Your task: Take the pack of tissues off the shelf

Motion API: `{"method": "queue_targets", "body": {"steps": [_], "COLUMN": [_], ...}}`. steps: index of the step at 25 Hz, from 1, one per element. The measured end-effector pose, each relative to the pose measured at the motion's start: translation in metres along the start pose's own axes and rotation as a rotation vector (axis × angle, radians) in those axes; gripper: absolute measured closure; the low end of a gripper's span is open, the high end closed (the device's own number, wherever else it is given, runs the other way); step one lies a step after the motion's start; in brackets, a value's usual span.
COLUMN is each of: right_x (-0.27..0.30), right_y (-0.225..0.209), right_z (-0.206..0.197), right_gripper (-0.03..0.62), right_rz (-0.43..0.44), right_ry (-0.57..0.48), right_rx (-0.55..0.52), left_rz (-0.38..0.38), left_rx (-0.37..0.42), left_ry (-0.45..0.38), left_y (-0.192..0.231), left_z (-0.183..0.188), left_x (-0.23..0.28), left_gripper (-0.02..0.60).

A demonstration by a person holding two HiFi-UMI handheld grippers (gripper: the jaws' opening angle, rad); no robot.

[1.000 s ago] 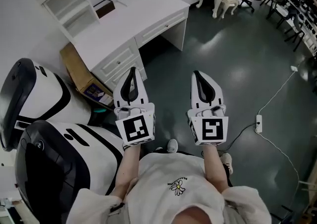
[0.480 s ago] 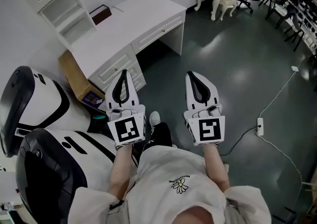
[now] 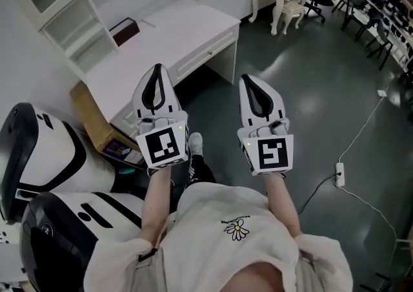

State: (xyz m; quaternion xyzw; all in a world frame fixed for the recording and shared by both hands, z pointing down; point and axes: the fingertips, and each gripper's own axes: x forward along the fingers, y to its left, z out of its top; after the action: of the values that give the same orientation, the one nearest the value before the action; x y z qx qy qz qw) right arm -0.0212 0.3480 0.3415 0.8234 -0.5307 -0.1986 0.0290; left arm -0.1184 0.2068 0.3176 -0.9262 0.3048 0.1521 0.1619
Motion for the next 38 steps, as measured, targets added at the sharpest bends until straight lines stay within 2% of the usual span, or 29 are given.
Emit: {"method": "queue_targets", "body": {"steps": [6,16,22,26,29,38], "right_x": [0.108,0.348,0.459,0.502,0.516,0.534], "right_y": [-0.005,0.004,0.032,0.050,0.056,0.057], "right_z": [-0.030,-0.072,-0.094,-0.108,-0.113,-0.134], "right_gripper": [0.592,0.592,0.592,0.592,0.592,0.592], "right_rz": [0.030,0.104,0.152,0.190,0.190,0.209], "right_ry": [0.027,0.039,0.021,0.037,0.035,0.030], "right_rx": [0.006,0.026,0.085,0.111,0.130,0.194], "left_rz": [0.001,0.050,0.085,0.131,0.167,0.204], "left_rx": [0.005,-0.030,-0.055,-0.020,-0.026,-0.032], "left_ry": [-0.025,0.008,0.046,0.057,0.062,0.096], "left_y": [0.037,0.142,0.203,0.234,0.252,0.262], "left_z": [-0.027,-0.092,-0.139,-0.158,-0.167,-0.186], "left_x": [0.093,0.279,0.343,0.362,0.365,0.371], "left_gripper": [0.583,0.583,0.583,0.583,0.583,0.583]}}
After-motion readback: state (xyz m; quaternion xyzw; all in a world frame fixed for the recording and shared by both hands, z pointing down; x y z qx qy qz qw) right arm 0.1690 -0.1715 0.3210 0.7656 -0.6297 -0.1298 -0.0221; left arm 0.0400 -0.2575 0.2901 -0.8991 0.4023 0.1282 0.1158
